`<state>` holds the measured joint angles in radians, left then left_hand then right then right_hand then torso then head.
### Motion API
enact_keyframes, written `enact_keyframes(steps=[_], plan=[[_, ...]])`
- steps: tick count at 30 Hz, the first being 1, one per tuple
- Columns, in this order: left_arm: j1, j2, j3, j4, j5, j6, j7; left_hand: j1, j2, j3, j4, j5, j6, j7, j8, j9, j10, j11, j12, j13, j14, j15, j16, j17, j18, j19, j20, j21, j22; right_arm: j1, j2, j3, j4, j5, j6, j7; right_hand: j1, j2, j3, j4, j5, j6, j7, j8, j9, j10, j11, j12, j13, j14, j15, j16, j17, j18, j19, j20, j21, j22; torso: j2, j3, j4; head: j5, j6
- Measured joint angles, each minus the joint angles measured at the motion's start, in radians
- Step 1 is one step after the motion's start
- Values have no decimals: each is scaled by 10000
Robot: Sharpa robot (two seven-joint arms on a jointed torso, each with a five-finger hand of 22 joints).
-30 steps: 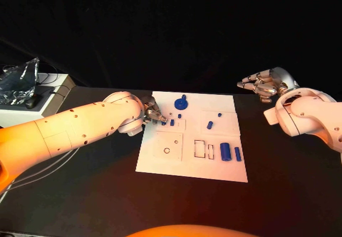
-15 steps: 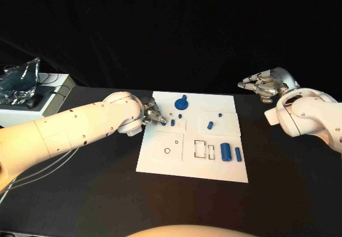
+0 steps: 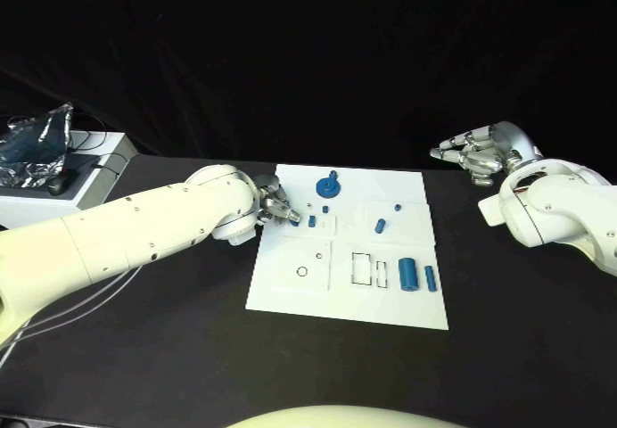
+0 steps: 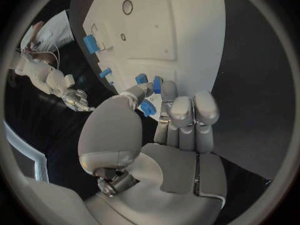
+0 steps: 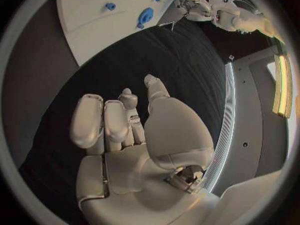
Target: Assemble the parts on the task board
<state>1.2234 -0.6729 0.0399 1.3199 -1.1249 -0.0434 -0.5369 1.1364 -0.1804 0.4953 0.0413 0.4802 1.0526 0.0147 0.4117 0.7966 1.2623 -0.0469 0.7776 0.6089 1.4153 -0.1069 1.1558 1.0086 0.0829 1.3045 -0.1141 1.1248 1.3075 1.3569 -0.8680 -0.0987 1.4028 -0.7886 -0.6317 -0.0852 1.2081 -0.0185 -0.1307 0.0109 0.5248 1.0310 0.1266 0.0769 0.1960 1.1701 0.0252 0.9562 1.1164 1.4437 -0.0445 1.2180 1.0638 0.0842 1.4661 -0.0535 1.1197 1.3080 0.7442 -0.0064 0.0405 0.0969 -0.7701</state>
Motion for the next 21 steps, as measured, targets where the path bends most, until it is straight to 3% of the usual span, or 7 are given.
enact_keyframes(steps=[21], plan=[[-8, 61, 6, -153, -184, -22, 4, 0, 0, 29, 30, -2, -16, 16, 24, -20, 4, 2, 0, -1, 0, 0, 0, 1, 0, 36, 36, -6, -1, 0, -12, 0, 10, -4, 0, 1, 0, 0, 0, 0, 0, -2, -2, 0, 0, 3, 3, 0, 0, 0, 0, 0, 0, 0, 0, 0, 0, -2, 10, 7, -5, -7, -33]])
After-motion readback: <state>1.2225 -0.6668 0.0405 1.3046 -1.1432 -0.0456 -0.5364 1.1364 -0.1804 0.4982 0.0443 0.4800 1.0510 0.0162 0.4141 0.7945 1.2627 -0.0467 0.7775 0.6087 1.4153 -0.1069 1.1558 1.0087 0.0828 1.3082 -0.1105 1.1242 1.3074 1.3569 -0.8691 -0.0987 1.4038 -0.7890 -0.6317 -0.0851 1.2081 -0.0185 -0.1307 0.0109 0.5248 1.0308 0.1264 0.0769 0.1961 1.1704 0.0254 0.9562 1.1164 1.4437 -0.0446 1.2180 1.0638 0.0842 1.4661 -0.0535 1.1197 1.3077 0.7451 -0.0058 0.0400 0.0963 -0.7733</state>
